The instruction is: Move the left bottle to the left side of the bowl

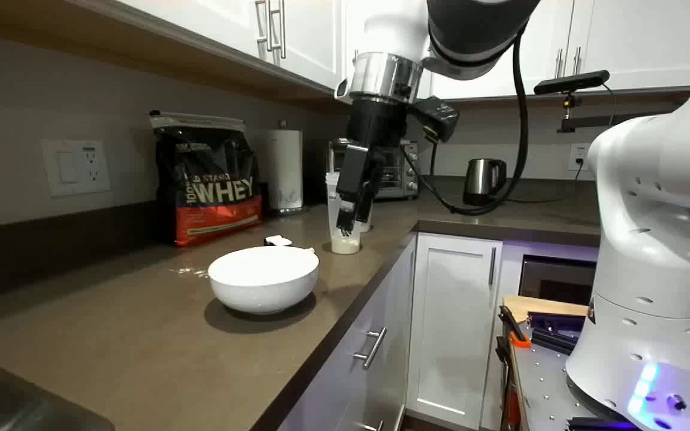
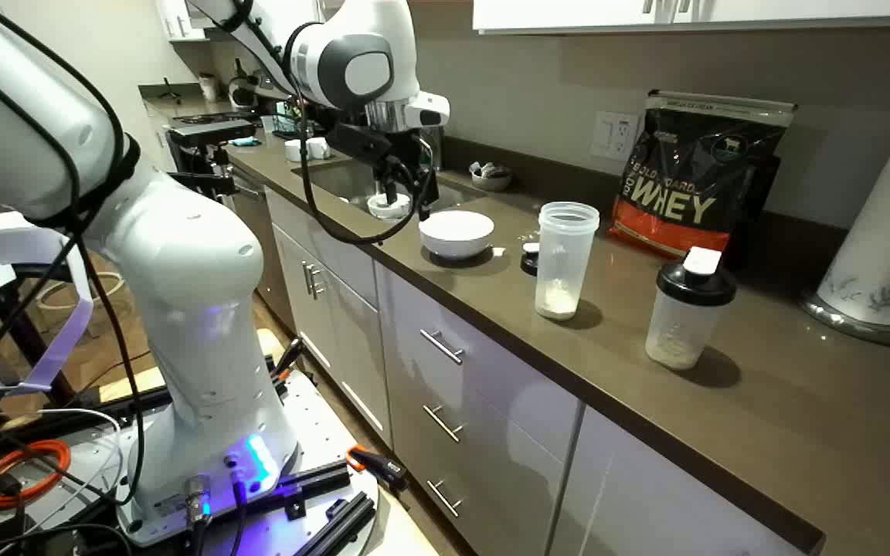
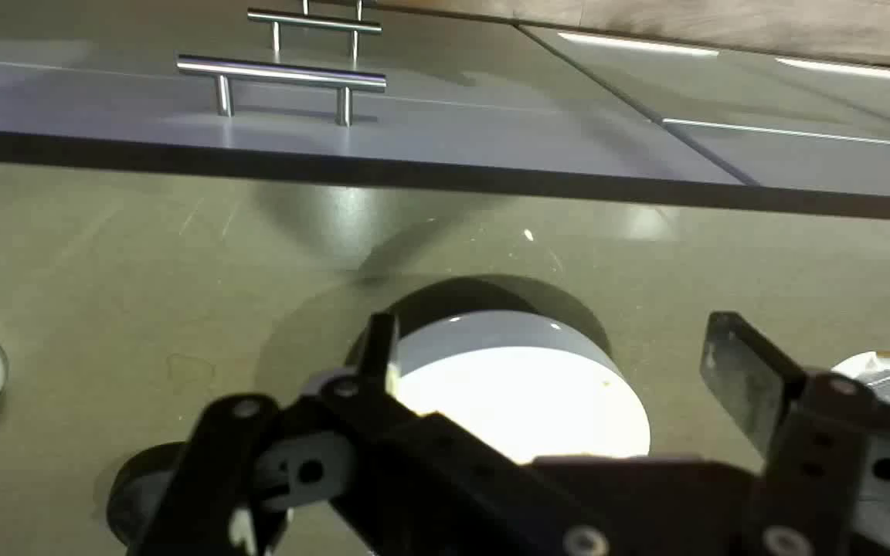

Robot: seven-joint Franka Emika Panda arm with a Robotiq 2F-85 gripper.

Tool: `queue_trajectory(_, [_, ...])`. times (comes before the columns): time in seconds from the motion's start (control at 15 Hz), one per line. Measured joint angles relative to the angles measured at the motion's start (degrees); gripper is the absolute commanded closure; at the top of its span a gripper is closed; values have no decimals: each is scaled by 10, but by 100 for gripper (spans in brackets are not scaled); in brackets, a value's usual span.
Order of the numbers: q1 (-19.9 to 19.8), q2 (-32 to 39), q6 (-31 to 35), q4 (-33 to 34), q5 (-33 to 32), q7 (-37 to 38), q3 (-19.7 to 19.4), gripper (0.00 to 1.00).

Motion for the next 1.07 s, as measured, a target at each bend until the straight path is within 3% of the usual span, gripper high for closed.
queue_trajectory(1.07, [-3, -9, -11, 0, -18, 1, 0, 0])
